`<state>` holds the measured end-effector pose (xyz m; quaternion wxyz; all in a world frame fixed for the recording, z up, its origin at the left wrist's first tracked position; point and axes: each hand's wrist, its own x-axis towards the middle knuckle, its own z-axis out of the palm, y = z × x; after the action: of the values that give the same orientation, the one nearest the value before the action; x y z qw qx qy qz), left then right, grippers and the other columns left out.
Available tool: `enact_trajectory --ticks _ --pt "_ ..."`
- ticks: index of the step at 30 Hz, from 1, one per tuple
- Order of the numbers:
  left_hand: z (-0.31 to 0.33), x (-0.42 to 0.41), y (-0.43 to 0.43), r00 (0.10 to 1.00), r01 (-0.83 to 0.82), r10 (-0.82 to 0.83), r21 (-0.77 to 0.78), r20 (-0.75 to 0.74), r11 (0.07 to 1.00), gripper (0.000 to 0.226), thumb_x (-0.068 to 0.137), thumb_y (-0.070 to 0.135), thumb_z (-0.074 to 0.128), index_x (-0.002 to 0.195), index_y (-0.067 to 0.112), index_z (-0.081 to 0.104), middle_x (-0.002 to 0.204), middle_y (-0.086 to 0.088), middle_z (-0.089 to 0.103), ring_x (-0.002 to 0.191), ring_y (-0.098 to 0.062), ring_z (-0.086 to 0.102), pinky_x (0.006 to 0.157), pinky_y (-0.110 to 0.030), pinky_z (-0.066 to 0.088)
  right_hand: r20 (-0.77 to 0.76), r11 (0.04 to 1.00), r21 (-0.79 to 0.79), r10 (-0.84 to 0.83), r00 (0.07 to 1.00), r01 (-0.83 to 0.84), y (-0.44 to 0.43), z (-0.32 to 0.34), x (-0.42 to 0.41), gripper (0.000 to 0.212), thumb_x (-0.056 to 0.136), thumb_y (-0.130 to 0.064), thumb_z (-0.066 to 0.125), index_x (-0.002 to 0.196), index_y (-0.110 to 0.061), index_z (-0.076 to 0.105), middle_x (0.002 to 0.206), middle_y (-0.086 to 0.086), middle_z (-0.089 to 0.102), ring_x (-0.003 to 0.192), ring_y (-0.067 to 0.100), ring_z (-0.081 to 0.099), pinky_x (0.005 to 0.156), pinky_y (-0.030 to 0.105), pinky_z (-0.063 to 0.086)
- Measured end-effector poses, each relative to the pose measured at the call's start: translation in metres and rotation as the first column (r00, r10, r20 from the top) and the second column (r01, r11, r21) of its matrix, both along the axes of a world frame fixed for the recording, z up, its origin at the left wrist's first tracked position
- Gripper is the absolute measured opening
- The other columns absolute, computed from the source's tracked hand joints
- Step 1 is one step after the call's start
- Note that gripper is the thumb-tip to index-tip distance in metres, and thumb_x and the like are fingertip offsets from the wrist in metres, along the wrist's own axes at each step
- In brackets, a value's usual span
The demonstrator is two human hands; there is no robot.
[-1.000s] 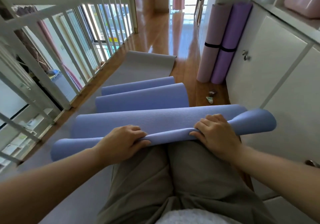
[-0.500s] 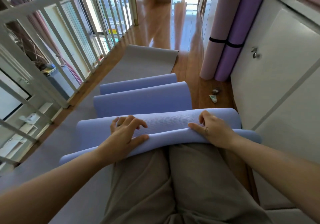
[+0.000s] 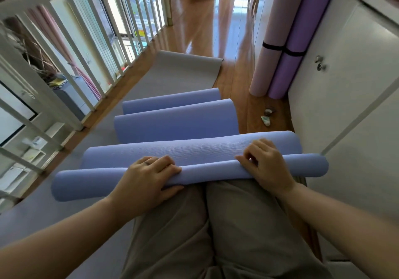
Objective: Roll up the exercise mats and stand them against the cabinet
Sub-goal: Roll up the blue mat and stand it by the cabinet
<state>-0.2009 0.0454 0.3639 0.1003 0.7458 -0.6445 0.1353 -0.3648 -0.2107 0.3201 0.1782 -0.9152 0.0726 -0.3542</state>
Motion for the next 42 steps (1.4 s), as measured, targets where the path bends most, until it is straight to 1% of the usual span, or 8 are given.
enact_trajectory --ticks 6,12,16,21,26,31,37,42 --pt "0.005 -0.007 -0.002 0.978 -0.098 0.096 0.003 -0.186 0.995 0.043 0.088 0.047 0.046 0.103 0.016 0.071 0.094 0.001 0.066 0.068 -0.018 0.067 0.058 -0.028 0.054 -0.138 0.980 -0.196 -0.008 0.990 -0.020 0.002 -0.001 -0.028 0.049 0.080 -0.056 0.055 0.102 -0.013 0.056 0.097 0.010 0.063 0.083 0.021 0.059 0.076 0.031 0.050" --pt "-0.001 -0.016 -0.020 0.955 -0.288 0.289 0.025 -0.067 0.957 0.047 0.092 0.039 0.038 0.107 0.007 0.068 0.094 -0.010 0.065 0.071 -0.030 0.066 0.060 -0.040 0.056 -0.093 0.932 -0.354 -0.118 0.989 0.077 0.001 0.003 -0.015 0.065 0.099 -0.055 0.024 0.092 -0.005 0.064 0.086 0.014 0.066 0.072 0.028 0.063 0.067 0.038 0.053" --pt "-0.001 -0.014 -0.014 0.963 -0.268 0.264 0.116 0.045 0.957 0.057 0.085 0.053 0.040 0.108 0.008 0.066 0.095 -0.011 0.068 0.074 -0.030 0.067 0.067 -0.040 0.056 -0.070 0.891 -0.454 -0.050 0.996 0.013 -0.007 0.012 -0.005 0.064 0.099 -0.054 0.025 0.080 -0.006 0.064 0.075 0.012 0.063 0.062 0.025 0.060 0.056 0.034 0.051" --pt "0.044 0.010 -0.025 0.968 -0.244 0.245 -0.009 0.052 0.970 0.031 0.086 0.028 0.066 0.106 0.005 0.063 0.093 -0.018 0.067 0.074 -0.036 0.066 0.067 -0.045 0.054 -0.088 0.832 -0.549 0.029 0.996 -0.073 -0.031 0.071 0.028 0.064 0.097 -0.058 0.027 0.079 -0.006 0.061 0.072 0.013 0.061 0.057 0.028 0.060 0.052 0.034 0.049" --pt "0.106 0.023 -0.024 0.943 -0.256 0.273 -0.111 0.188 0.960 0.029 0.081 0.017 0.074 0.103 0.001 0.064 0.091 -0.022 0.066 0.071 -0.040 0.066 0.063 -0.046 0.052 0.003 0.781 -0.623 0.068 0.998 -0.051 -0.031 0.126 0.041 0.071 0.098 -0.059 0.021 0.078 -0.004 0.061 0.071 0.012 0.061 0.055 0.028 0.060 0.050 0.028 0.046" --pt "0.084 -0.019 0.009 0.968 -0.185 0.193 -0.066 0.159 0.981 0.035 0.069 0.014 0.082 0.097 0.006 0.064 0.084 -0.016 0.066 0.064 -0.033 0.066 0.058 -0.041 0.053 -0.070 0.795 -0.588 0.132 0.989 -0.148 -0.005 0.104 -0.001 0.068 0.096 -0.061 0.024 0.078 -0.008 0.062 0.072 0.012 0.061 0.059 0.027 0.060 0.054 0.031 0.049" --pt "0.016 -0.053 0.041 0.982 -0.179 0.171 0.096 0.084 0.979 0.037 0.071 0.021 0.079 0.103 0.013 0.062 0.090 -0.008 0.065 0.076 -0.029 0.065 0.063 -0.040 0.054 -0.136 0.844 -0.503 0.134 0.982 -0.185 0.029 0.036 -0.048 0.063 0.099 -0.055 0.026 0.076 -0.010 0.063 0.071 0.010 0.062 0.057 0.024 0.061 0.050 0.033 0.053" --pt "0.001 -0.053 0.047 0.993 -0.105 0.111 0.130 -0.039 0.986 0.046 0.090 0.053 0.036 0.104 0.015 0.058 0.089 -0.004 0.062 0.071 -0.023 0.060 0.059 -0.036 0.051 -0.163 0.886 -0.433 0.101 0.981 -0.163 0.035 0.022 -0.056 0.063 0.100 -0.054 0.025 0.075 -0.010 0.063 0.072 0.008 0.059 0.059 0.022 0.058 0.053 0.031 0.049"
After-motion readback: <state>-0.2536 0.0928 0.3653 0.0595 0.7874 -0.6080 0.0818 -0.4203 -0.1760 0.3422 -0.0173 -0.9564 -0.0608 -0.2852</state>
